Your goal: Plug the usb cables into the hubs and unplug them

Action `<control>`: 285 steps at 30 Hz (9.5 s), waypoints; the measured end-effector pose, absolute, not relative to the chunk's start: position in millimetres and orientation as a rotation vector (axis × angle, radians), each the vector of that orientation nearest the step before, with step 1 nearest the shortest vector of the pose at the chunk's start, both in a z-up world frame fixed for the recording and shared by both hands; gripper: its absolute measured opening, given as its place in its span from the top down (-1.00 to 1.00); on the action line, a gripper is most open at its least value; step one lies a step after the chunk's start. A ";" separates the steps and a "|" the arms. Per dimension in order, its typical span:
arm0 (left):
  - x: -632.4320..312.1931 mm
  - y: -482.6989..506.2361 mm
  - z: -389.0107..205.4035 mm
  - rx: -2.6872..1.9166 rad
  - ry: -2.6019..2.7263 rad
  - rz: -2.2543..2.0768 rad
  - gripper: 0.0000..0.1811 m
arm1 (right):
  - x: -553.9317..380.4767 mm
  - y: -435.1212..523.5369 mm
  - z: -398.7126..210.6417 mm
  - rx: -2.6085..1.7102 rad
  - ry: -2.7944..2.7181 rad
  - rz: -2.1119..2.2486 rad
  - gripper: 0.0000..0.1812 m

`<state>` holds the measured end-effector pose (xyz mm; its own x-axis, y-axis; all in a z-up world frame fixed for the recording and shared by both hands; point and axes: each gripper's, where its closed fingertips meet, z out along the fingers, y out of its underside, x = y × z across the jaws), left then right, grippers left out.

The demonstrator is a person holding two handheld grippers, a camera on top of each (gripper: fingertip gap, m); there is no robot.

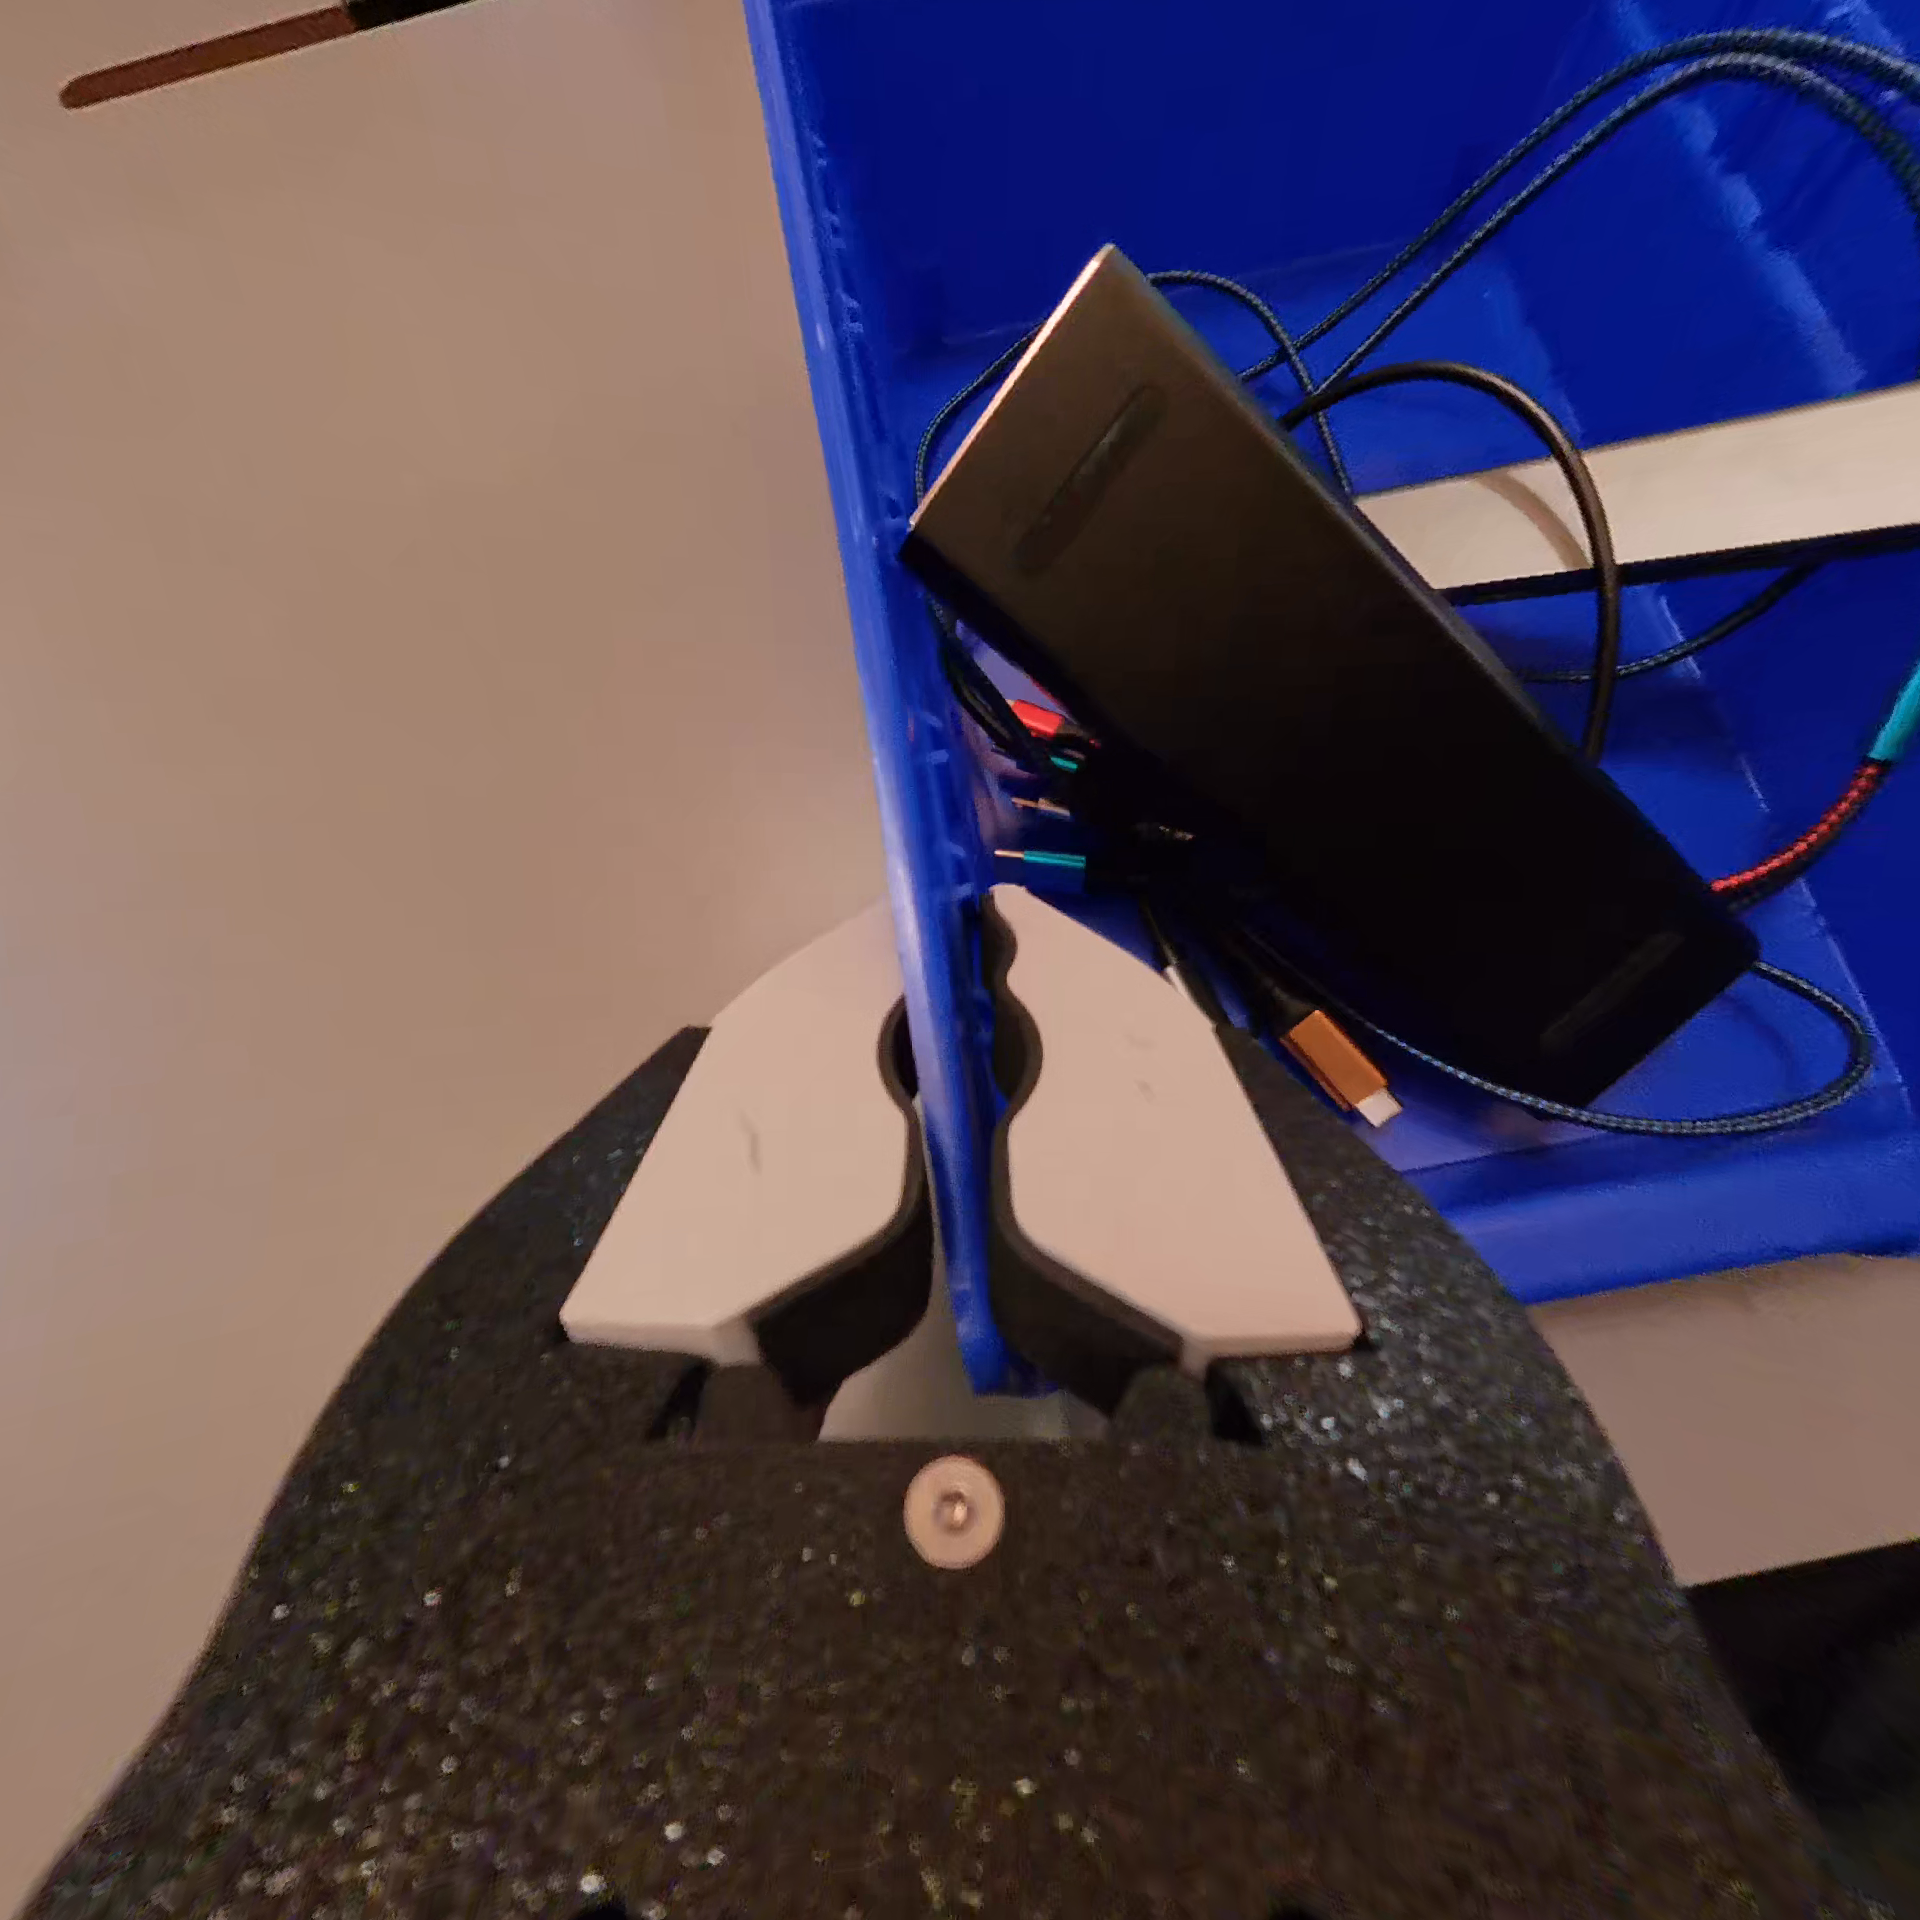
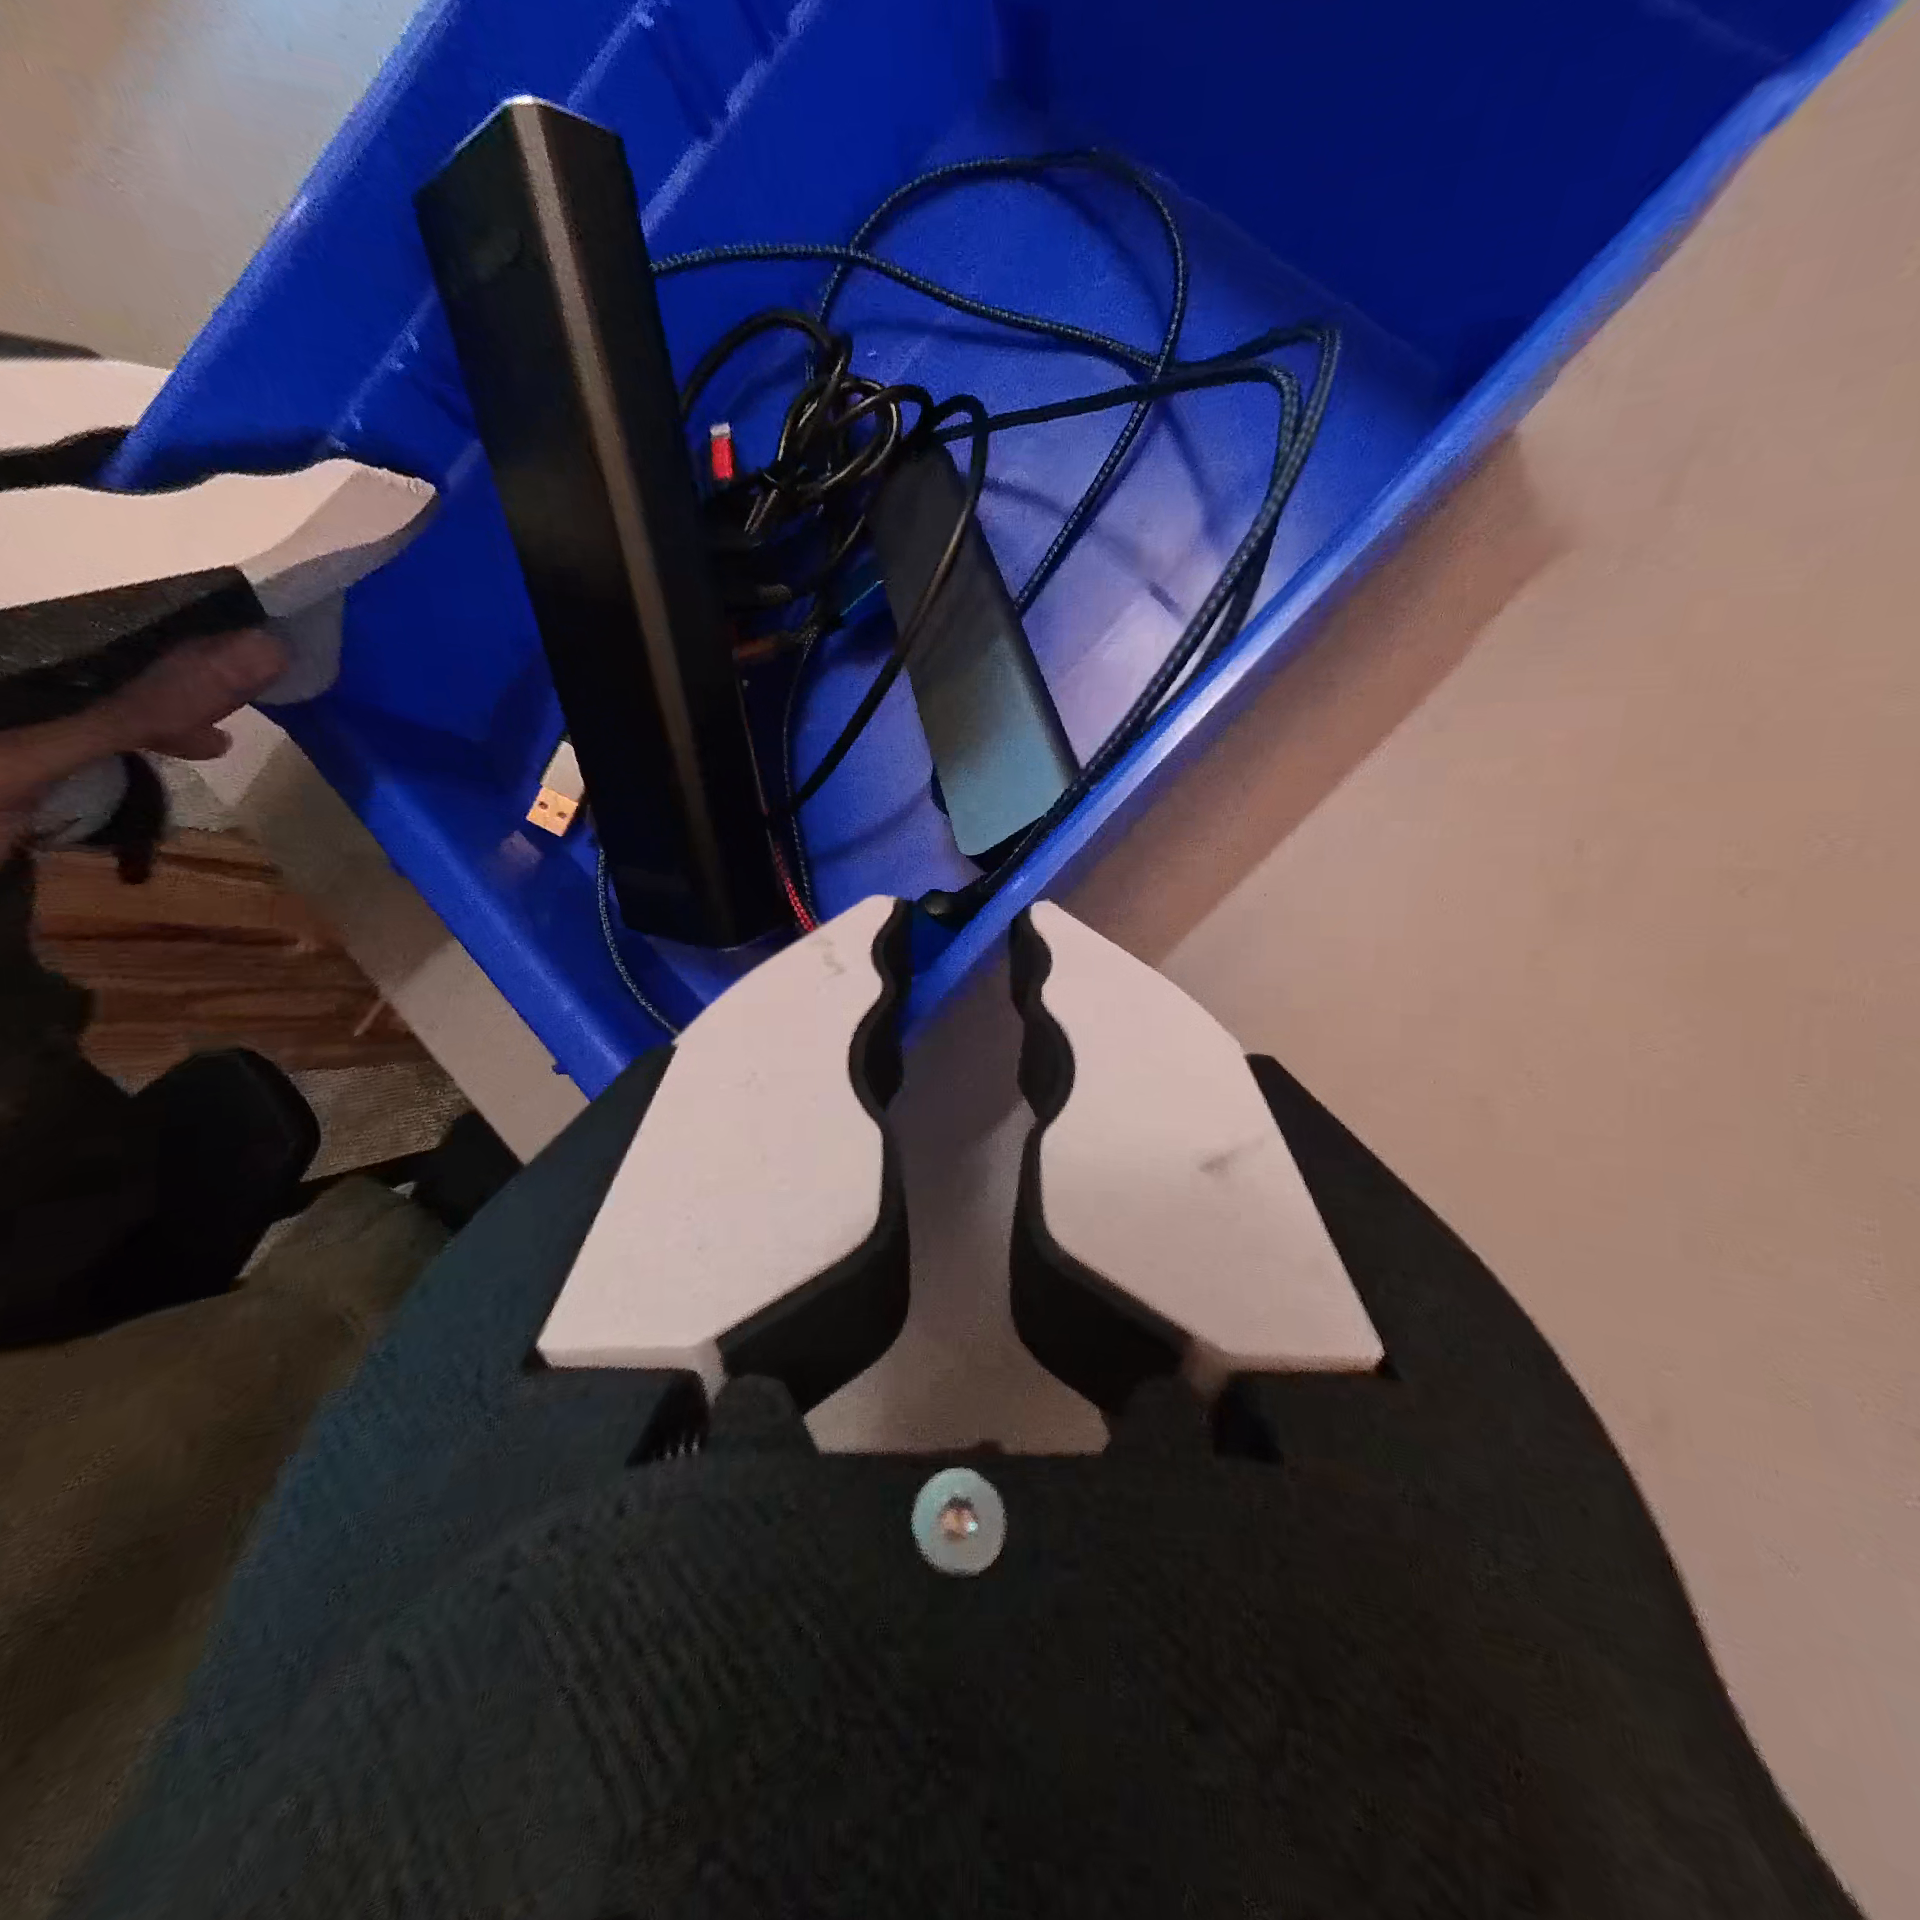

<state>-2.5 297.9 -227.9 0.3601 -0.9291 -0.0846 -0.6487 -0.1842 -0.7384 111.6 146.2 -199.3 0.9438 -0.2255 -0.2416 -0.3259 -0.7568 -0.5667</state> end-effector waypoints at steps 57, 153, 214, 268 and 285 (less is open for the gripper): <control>10.6 473.6 -188.4 -1.931 0.964 -0.391 0.31 | 371.2 29.7 -203.2 -2.053 0.742 -0.776 0.92; 138.5 262.2 -48.7 -1.087 1.592 -1.668 0.31 | 170.6 151.4 -44.7 -1.532 -0.071 0.291 0.13; 95.7 108.4 -141.1 -0.807 1.624 -1.998 0.35 | 94.5 122.2 -76.5 -1.867 -0.242 0.359 0.23; 95.9 115.4 -150.7 -0.888 1.706 -1.922 0.21 | 84.0 132.9 -83.7 -1.894 -0.389 0.270 0.35; 91.2 116.2 -163.5 -0.718 1.737 -1.777 0.19 | 55.3 121.5 -106.2 -2.098 -0.566 0.327 0.72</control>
